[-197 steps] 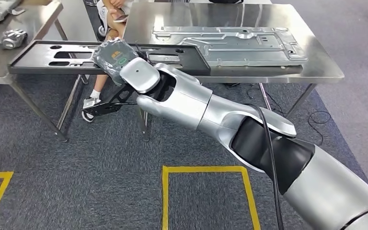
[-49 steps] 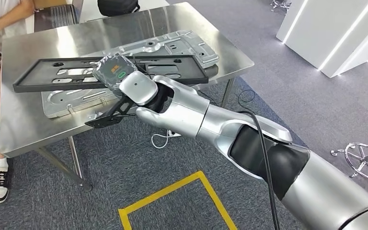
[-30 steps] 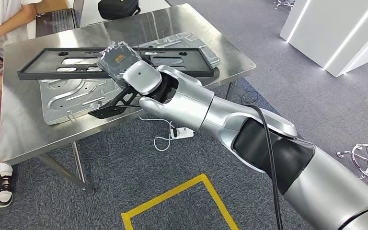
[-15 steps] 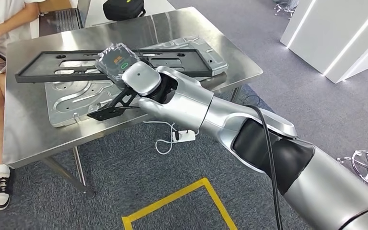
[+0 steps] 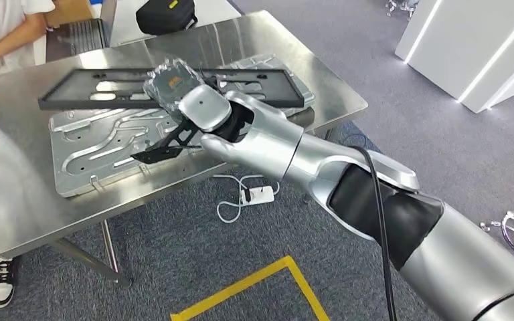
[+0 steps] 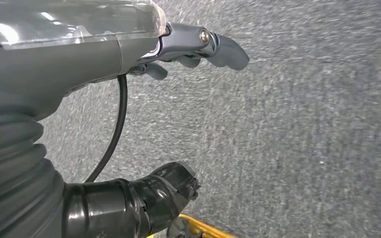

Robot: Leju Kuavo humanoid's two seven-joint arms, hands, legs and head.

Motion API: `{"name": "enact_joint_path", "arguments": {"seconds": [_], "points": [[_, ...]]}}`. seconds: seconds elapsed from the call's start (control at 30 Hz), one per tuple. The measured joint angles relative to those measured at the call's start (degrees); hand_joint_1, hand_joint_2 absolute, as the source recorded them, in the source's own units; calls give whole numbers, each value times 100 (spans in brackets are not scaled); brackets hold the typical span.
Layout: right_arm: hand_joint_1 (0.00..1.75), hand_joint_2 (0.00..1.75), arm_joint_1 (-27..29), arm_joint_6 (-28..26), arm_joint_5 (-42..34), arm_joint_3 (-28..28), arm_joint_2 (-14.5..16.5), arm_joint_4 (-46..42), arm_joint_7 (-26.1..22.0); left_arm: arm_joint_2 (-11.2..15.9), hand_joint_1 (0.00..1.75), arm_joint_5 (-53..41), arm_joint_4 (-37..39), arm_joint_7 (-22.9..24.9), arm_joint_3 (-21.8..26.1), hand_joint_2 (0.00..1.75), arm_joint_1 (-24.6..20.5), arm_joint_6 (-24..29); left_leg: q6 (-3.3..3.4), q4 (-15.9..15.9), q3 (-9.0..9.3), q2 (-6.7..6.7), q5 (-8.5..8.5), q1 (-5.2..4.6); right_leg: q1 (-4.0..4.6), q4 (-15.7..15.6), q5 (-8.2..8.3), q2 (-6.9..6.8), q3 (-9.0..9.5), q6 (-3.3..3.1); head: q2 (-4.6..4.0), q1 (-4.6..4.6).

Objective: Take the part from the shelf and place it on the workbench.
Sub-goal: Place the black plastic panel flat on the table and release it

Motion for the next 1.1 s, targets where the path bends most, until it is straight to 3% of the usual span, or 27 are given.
{"name": "enact_joint_path", "arguments": {"seconds": [0.07,0.1,0.13,0.2,0.23,0.3,0.4,0.43,0.5,0.57,0.6,0.63,0.67,0.73,0.8,0.93,1.0,1.07,1.1], "points": [[175,175,21,0,-3,1,-1,-1,-8,3,0,-8,0,0,9,175,0,1,-27,695,-451,0,-249,0,12,6,-68,16,62,-29,0,-2],[175,175,49,0,-4,2,-2,-1,-12,4,0,-10,0,0,13,175,5,1,-32,846,-597,0,-244,0,18,12,-110,25,106,-29,0,-2],[175,175,72,0,-4,2,-3,0,-15,4,0,-11,0,0,17,175,12,1,-33,779,-636,1,-113,0,23,20,-156,34,159,-23,-1,-2],[175,175,91,0,-4,2,-5,0,-13,5,0,-11,0,0,26,175,24,2,-4,91,-447,3,418,-3,25,43,-270,41,281,2,-1,-1],[175,175,87,0,-5,3,-6,1,-12,8,0,-12,0,1,33,175,28,2,17,-269,-328,4,593,-20,29,57,-321,41,327,21,-1,-1],[175,175,80,0,-13,5,-8,1,-9,16,0,-17,0,1,45,175,21,3,81,-690,-186,3,704,-56,35,80,-395,44,355,80,0,-1],[175,175,76,-1,-48,4,-15,-3,-7,18,0,-32,0,3,54,175,24,6,183,-786,-92,-2,684,-55,43,161,-422,47,355,170,1,1],[175,175,62,2,-61,3,-22,-6,-7,18,0,-41,0,1,56,175,28,-3,211,-812,-39,0,676,-42,38,312,-415,43,278,198,1,-1],[175,175,30,10,-90,2,-47,-7,-7,18,0,-60,0,-16,58,175,23,-55,249,-855,52,-1,641,-24,5,922,-503,35,-111,261,1,0],[175,175,23,21,-137,2,-69,-4,-11,28,0,-75,0,-42,60,175,12,-148,263,-856,122,-4,563,-22,-36,1581,-768,32,-609,315,0,0],[175,175,30,29,-165,2,-77,-4,-14,35,0,-80,0,-50,60,175,12,-191,259,-853,169,-9,517,-22,-57,1728,-857,30,-777,334,0,-1],[175,175,34,38,-194,2,-84,-3,-16,43,0,-85,0,-54,60,175,14,-221,253,-849,225,-16,469,-21,-74,1691,-831,27,-850,345,0,1],[175,175,32,45,-225,2,-96,-3,-16,49,0,-91,0,-54,61,175,18,-242,244,-845,292,-22,416,-21,-85,1457,-666,23,-819,348,0,1],[175,175,17,52,-274,2,-125,-2,-20,54,0,-110,0,-52,62,175,23,-258,216,-838,426,-33,303,-23,-74,671,-92,13,-595,314,-1,0],[175,175,0,58,-305,8,-151,-2,-30,62,0,-136,0,-45,64,175,12,-263,158,-852,486,-41,216,-26,-28,159,219,6,-439,246,0,1],[175,175,6,47,-328,16,-183,2,-39,83,0,-156,0,-22,67,175,1,-204,37,-684,493,-25,175,-18,-12,39,195,15,-282,99,1,1],[175,175,12,33,-345,20,-202,10,-46,85,0,-156,0,-10,72,175,-3,-142,12,-135,193,-13,58,-4,-25,13,145,14,-169,34,0,-1],[175,175,59,17,-365,39,-207,19,-72,88,0,-156,0,-8,80,175,-3,-100,-17,572,-267,-11,-221,-4,-10,13,65,28,-88,-2,1,-2],[175,175,104,9,-369,57,-206,23,-83,89,0,-156,0,-7,86,175,0,-78,-30,770,-446,-11,-332,-4,-1,15,19,37,-39,-4,1,-2]]}}
